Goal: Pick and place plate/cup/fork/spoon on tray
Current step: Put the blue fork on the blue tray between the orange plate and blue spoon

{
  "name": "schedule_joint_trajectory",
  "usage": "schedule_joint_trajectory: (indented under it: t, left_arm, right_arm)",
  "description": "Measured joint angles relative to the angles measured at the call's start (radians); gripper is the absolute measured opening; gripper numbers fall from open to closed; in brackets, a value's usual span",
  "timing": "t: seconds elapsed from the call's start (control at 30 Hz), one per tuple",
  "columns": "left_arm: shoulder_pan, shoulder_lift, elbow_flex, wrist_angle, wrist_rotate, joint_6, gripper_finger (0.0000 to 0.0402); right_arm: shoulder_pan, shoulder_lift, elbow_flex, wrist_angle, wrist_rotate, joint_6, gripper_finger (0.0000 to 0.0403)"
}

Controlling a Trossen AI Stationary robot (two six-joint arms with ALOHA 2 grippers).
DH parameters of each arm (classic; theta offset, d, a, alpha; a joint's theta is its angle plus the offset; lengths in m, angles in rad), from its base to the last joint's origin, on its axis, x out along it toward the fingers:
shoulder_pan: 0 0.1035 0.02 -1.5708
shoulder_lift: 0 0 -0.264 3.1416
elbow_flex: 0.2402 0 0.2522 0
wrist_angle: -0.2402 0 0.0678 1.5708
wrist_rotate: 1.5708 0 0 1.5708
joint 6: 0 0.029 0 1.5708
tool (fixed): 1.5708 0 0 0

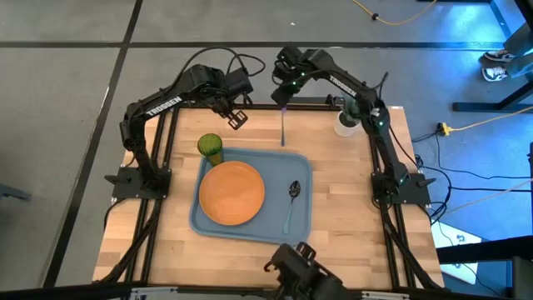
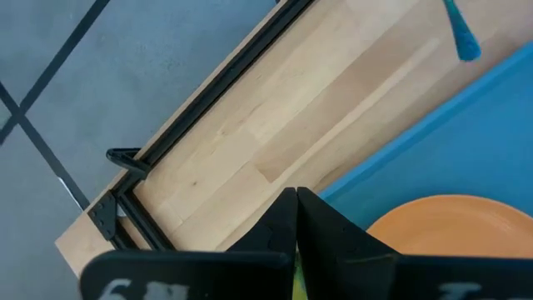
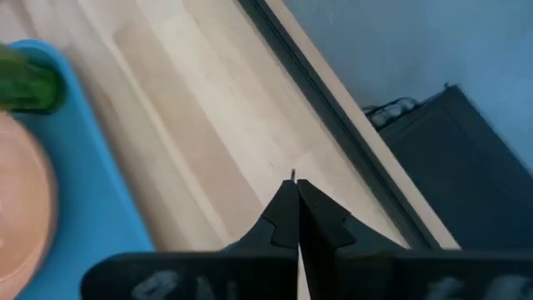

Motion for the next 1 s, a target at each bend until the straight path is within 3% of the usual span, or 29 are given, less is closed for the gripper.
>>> schedule_joint_trajectory:
  t: [0.47,0.83,1.0]
  left_arm:
    - [0.0,-0.01,0.0,-0.007,0.0,0.06,0.0]
    - [0.003,-0.156,0.0,-0.007,-0.034,0.06,0.0]
    - [0.001,-0.216,0.0,-0.008,-0.034,0.06,0.0]
  right_arm:
    - [0.141,-0.116,0.0,-0.12,0.009,0.11,0.0]
    - [0.283,-0.124,-0.006,-0.136,0.005,0.214,0.0]
    - [0.351,-0.124,-0.006,-0.135,0.057,0.289,0.0]
